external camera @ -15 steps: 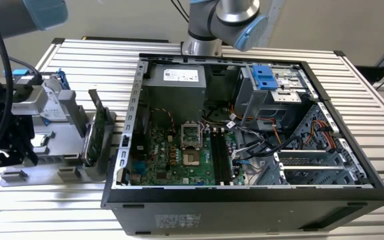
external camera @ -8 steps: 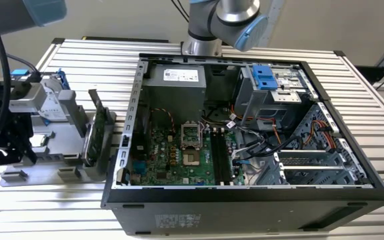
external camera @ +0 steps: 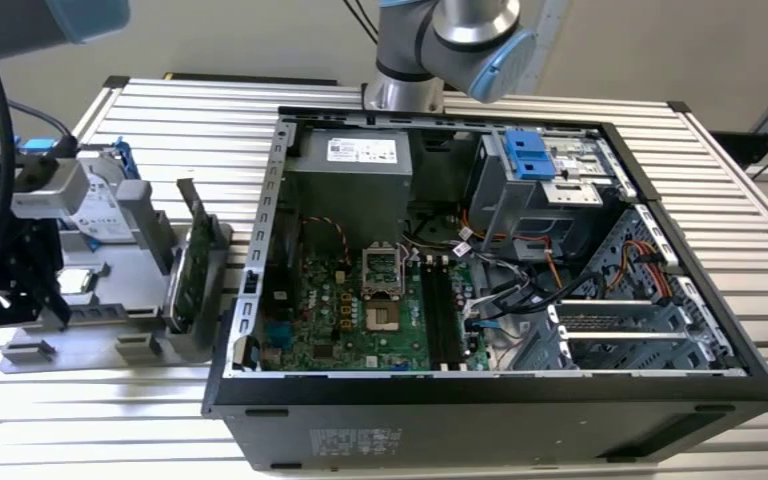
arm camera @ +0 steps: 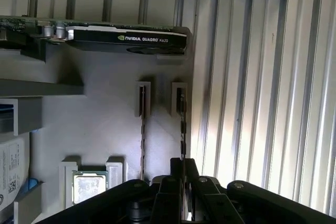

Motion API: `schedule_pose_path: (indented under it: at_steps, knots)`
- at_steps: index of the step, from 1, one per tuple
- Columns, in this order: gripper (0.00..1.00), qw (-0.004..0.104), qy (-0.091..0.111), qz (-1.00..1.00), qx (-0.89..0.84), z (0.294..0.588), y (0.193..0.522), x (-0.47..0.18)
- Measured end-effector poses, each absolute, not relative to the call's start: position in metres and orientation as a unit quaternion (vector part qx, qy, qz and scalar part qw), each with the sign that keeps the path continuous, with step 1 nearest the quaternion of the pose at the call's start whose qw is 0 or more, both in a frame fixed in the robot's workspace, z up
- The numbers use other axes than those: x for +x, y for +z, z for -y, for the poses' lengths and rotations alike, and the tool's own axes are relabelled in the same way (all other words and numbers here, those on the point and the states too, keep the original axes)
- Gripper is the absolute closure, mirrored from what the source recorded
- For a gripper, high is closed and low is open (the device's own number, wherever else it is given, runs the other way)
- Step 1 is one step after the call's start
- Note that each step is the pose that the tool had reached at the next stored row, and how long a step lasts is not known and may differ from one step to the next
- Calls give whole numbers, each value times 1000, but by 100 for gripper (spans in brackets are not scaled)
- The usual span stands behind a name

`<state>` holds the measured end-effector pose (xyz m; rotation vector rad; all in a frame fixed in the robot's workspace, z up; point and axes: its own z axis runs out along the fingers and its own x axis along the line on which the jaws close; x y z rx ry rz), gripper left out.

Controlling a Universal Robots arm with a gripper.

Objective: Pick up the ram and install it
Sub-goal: 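Pick up the ram and move it above insertion slot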

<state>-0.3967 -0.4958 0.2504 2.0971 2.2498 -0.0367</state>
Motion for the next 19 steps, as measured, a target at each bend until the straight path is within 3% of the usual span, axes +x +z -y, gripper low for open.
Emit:
schedule_pose_path:
  at_steps: [19]
  knots:
    - [100, 33, -12, -731, 681, 496, 264, -397]
